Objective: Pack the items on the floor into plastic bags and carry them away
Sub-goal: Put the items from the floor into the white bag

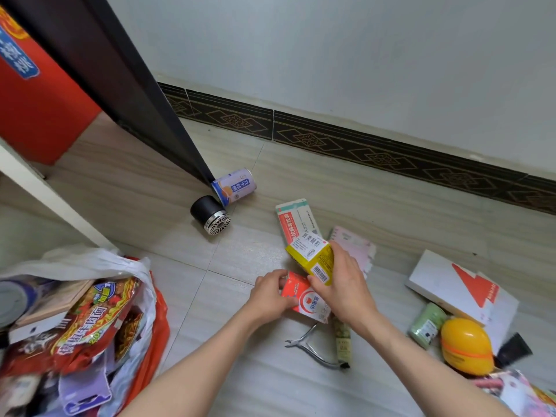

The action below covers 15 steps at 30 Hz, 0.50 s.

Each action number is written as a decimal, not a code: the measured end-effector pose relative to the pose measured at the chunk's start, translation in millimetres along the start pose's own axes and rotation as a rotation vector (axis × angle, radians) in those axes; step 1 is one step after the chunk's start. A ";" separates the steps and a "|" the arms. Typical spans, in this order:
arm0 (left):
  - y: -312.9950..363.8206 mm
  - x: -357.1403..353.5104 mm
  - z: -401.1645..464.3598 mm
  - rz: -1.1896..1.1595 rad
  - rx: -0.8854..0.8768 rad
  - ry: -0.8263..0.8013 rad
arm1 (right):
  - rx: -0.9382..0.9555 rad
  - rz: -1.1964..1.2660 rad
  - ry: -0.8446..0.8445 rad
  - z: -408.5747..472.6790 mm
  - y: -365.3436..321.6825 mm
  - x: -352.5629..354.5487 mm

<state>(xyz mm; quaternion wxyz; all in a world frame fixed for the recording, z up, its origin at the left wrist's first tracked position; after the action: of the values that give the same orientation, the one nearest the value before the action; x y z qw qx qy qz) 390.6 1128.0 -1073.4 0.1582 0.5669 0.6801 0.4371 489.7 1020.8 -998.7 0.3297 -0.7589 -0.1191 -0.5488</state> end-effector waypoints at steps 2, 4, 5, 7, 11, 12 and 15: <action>-0.8 1.0 -3.4 -0.071 -0.009 0.014 | -0.001 0.000 0.034 -2.1 4.0 5.5; 3.6 7.5 -10.9 -0.103 -0.043 0.029 | -0.029 0.023 0.065 -5.3 7.9 11.6; 8.0 13.5 -15.5 -0.087 -0.075 0.036 | -0.039 0.034 0.079 -7.7 7.6 14.9; 17.7 30.9 -27.4 -0.002 -0.133 0.035 | -0.026 0.033 0.104 -12.7 1.2 21.5; 39.6 85.2 -63.5 0.211 -0.210 0.051 | 0.090 -0.021 0.107 -23.2 -36.7 35.1; 46.3 102.0 -75.6 0.237 -0.226 0.069 | 0.117 -0.028 0.105 -26.2 -50.2 39.0; 64.3 158.0 -114.3 0.274 -0.250 0.140 | 0.217 -0.013 0.072 -39.5 -101.9 51.3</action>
<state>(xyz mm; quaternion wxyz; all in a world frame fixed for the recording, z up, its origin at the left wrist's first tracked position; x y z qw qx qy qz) 301.5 1222.6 -914.4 0.1187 0.5985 0.5465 0.5737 423.5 1063.5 -907.1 0.4104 -0.6978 -0.1710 -0.5616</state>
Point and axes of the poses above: each hand's wrist, its own z-axis towards the middle knuckle, its own x-axis out of the back of the hand, y = z × x, the point moved 6 cm from there along z, towards the middle knuckle, and after that the axes turned 14 degrees about -z, right-handed, at the moved point
